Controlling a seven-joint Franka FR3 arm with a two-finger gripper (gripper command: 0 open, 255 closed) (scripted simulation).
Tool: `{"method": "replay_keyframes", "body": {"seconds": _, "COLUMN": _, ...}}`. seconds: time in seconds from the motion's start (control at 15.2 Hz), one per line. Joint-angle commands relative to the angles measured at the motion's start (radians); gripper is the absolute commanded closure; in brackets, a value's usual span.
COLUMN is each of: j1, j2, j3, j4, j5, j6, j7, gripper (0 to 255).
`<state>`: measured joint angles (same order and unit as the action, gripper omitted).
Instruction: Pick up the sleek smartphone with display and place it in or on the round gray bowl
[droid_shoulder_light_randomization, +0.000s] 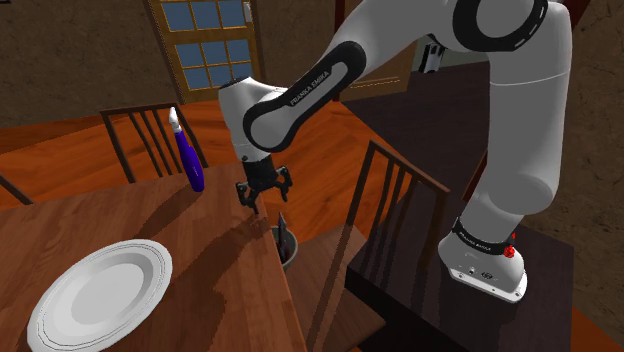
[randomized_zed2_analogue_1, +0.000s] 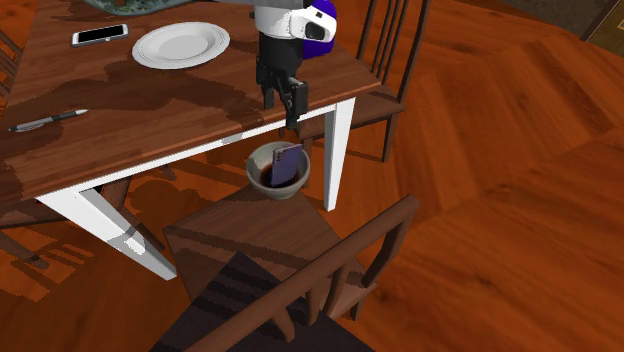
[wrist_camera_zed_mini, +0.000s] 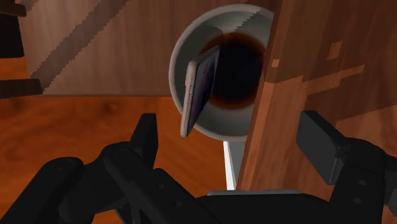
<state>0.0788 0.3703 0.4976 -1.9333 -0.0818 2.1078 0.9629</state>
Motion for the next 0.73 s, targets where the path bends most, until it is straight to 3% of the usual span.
{"method": "replay_keyframes", "body": {"seconds": 0.0, "j1": 0.016, "j2": 0.082, "j3": 0.0, "j4": -0.013, "j5": -0.005, "j6": 0.13, "j7": 0.003, "gripper": 0}}
{"method": "replay_keyframes", "body": {"seconds": 0.26, "j1": -0.001, "j2": 0.017, "j3": 0.012, "j4": 0.038, "j5": 0.031, "j6": 0.02, "j7": -0.021, "gripper": 0}}
{"method": "replay_keyframes", "body": {"seconds": 0.66, "j1": -0.001, "j2": 0.017, "j3": 0.012, "j4": 0.038, "j5": 0.031, "j6": 0.02, "j7": -0.021, "gripper": 0}}
